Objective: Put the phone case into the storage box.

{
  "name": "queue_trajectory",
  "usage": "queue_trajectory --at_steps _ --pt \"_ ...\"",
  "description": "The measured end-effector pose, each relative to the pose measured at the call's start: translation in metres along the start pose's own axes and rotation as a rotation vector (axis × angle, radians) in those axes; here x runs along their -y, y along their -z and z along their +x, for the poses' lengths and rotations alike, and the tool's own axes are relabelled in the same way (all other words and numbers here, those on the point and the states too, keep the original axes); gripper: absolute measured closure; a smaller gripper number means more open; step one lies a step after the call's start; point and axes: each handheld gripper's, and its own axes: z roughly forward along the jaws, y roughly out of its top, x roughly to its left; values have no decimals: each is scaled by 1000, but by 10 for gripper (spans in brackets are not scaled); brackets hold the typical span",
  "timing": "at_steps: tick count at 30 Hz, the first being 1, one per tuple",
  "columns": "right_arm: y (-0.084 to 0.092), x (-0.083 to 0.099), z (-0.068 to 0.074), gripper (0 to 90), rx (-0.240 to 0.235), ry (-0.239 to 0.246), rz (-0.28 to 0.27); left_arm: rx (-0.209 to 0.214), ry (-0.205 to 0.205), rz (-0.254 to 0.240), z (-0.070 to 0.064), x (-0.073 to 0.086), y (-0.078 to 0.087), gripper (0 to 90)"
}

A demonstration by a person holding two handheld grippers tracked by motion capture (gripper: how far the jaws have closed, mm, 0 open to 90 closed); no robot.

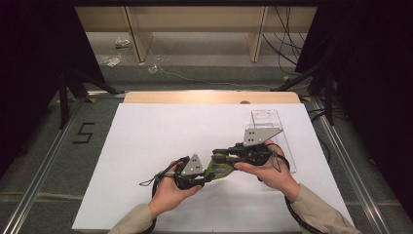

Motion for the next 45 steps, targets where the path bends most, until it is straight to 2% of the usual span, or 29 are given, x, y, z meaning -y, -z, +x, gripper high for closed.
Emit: queue_trajectory --at_steps 13,16,19,21,28,32,40,45 --pt "0 1 -2 758 -9 6 -8 0 13 12 2 -1 1 770" --pt "1 2 -4 719 -4 17 -23 -3 6 14 1 -2 2 771" --pt "2 3 -6 607 28 30 -39 -9 7 13 2 -2 2 771" --pt "2 4 -8 455 71 37 -69 -9 22 6 3 -1 2 771" --pt "3 9 -15 273 130 -9 -123 -49 94 -9 10 2 3 771" --pt "2 12 -16 240 158 -29 -151 -64 146 -36 11 2 5 770" --pt "2 18 -19 169 239 -65 -176 -122 213 -51 14 3 8 769" --pt "0 22 -20 136 279 -84 -171 -149 251 -64 14 1 10 769"
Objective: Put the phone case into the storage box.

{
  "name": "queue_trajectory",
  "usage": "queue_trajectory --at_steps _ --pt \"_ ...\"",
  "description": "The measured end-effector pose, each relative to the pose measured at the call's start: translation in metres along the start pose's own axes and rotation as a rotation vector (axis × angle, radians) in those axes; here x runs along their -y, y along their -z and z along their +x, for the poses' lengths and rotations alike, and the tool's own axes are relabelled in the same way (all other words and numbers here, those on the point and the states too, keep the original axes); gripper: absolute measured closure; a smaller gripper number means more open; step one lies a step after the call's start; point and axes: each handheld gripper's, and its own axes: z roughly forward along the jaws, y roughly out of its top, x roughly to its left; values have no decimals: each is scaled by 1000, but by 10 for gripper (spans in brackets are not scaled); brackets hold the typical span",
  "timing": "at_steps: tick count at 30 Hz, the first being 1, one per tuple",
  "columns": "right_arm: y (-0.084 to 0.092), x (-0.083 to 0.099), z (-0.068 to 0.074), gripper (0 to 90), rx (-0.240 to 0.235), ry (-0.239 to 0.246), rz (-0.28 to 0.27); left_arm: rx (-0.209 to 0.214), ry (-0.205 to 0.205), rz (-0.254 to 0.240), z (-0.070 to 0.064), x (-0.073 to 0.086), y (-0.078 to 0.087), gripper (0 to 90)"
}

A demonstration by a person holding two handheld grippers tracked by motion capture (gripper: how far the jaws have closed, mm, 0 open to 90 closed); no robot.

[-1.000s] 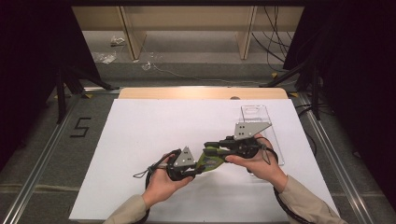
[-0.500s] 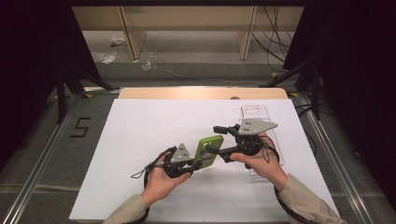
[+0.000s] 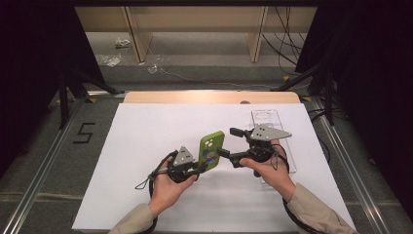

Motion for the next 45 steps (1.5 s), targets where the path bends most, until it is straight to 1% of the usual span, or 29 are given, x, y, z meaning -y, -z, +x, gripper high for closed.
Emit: queue_trajectory --at_steps 7,9,10,11,15,23,29,36,38,45 --pt "-2 1 2 88 23 -1 1 -28 35 -9 -1 -1 2 769" --pt "-2 1 3 80 25 -4 1 -24 50 -9 -1 -1 3 769" --pt "-3 2 3 76 27 -3 1 -17 65 -11 -2 -1 3 769" --pt "-3 2 3 73 31 -3 3 -17 68 -12 -2 -1 3 769" --pt "-4 3 3 63 41 -6 0 -30 66 -14 -2 -2 3 769" --pt "-3 1 4 68 64 -18 -36 -49 81 -16 -4 -4 2 769" --pt "-4 0 6 61 66 -27 -43 -53 75 -10 -7 -7 0 769" --pt "-6 -2 7 38 67 -28 -31 -54 74 -13 -11 -10 -4 769" --pt "-7 -2 7 33 70 -25 -30 -55 73 -13 -11 -11 -4 770" --pt "-12 -1 7 24 87 -36 -15 -51 76 -9 -15 -15 -8 769"
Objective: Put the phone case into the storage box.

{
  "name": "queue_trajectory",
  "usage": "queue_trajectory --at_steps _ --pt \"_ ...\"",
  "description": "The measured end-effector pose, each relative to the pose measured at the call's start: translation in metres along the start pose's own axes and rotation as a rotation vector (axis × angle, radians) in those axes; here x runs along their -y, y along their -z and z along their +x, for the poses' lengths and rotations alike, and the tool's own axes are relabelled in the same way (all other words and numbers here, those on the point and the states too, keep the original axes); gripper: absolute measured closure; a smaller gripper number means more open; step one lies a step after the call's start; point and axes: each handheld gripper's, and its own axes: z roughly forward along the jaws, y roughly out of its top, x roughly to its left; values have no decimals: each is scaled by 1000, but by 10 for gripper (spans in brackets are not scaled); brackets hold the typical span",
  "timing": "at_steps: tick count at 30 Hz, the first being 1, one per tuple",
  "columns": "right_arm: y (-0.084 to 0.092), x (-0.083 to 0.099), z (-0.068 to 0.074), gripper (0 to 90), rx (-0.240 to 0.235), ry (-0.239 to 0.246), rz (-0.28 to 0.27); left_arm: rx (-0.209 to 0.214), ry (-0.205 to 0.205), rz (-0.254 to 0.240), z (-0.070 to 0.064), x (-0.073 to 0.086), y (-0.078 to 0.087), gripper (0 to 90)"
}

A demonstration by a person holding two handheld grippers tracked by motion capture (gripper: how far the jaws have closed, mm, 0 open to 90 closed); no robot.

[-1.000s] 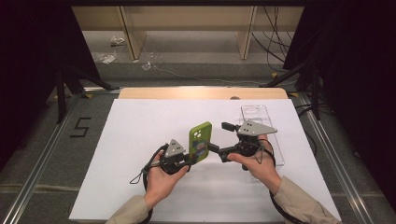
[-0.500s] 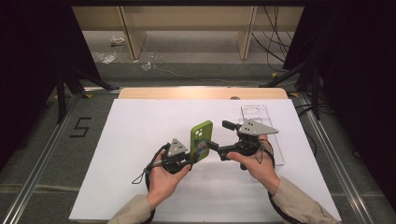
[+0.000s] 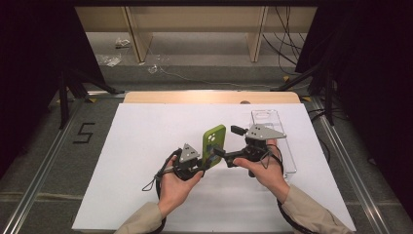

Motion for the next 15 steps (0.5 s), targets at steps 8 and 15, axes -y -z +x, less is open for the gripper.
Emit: queue_trajectory --at_steps 8,15 --pt "-5 -2 1 23 21 -9 1 6 0 -1 -6 -4 -4 769" --pt "-6 -2 1 33 29 -13 10 5 -1 4 -9 -4 -7 769"
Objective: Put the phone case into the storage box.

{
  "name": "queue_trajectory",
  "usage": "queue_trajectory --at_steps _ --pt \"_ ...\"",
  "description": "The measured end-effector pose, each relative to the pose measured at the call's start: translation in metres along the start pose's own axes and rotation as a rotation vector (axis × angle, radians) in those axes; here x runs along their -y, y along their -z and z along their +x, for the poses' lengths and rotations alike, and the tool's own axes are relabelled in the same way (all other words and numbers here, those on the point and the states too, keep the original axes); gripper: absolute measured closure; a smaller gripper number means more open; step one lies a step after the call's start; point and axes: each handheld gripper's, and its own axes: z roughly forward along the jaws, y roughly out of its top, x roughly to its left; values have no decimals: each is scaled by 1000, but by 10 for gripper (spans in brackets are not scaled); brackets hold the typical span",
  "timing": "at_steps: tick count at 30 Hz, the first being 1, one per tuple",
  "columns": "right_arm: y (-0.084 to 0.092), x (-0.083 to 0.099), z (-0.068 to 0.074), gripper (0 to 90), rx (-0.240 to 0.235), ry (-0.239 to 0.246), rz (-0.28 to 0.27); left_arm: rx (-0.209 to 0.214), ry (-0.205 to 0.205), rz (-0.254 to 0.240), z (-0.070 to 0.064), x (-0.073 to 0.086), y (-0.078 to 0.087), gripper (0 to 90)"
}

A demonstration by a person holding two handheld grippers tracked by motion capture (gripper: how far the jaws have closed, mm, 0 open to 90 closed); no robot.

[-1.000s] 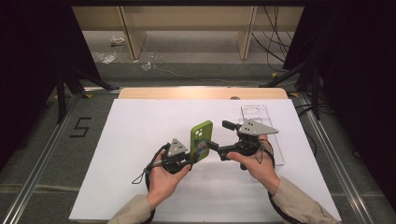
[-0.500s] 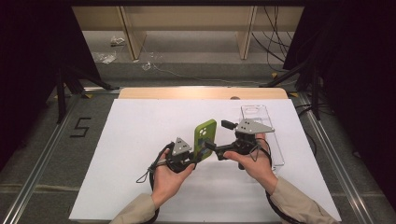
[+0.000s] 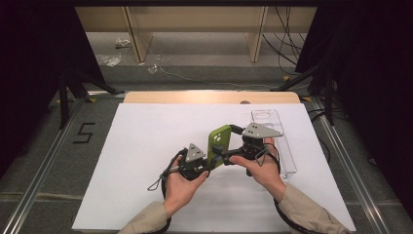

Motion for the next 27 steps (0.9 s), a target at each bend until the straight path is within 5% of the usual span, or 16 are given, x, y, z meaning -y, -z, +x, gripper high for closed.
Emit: queue_trajectory --at_steps 27 --pt "-6 2 -1 106 51 -31 10 -12 3 5 -5 1 -7 769"
